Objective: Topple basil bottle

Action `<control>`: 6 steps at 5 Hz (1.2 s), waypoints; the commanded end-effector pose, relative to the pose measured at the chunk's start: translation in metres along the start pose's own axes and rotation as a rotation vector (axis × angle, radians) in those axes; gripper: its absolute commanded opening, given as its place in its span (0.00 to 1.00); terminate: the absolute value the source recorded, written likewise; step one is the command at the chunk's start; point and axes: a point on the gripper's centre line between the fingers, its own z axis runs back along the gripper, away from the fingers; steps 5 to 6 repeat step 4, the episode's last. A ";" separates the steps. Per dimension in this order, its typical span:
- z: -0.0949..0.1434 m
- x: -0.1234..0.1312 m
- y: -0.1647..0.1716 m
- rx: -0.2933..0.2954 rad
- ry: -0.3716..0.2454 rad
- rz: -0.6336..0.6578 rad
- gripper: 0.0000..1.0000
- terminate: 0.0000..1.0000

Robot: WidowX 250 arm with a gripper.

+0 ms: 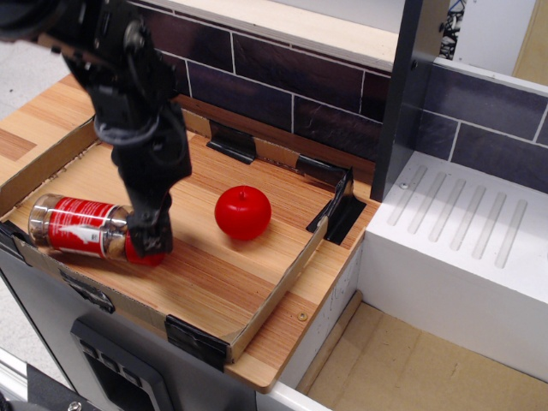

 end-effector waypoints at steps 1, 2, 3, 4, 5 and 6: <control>0.037 0.015 0.025 0.019 0.004 0.151 1.00 0.00; 0.037 0.015 0.025 0.019 0.004 0.151 1.00 0.00; 0.037 0.015 0.025 0.019 0.004 0.151 1.00 0.00; 0.037 0.015 0.025 0.019 0.004 0.151 1.00 1.00; 0.037 0.015 0.025 0.019 0.004 0.151 1.00 1.00; 0.037 0.015 0.025 0.019 0.004 0.151 1.00 1.00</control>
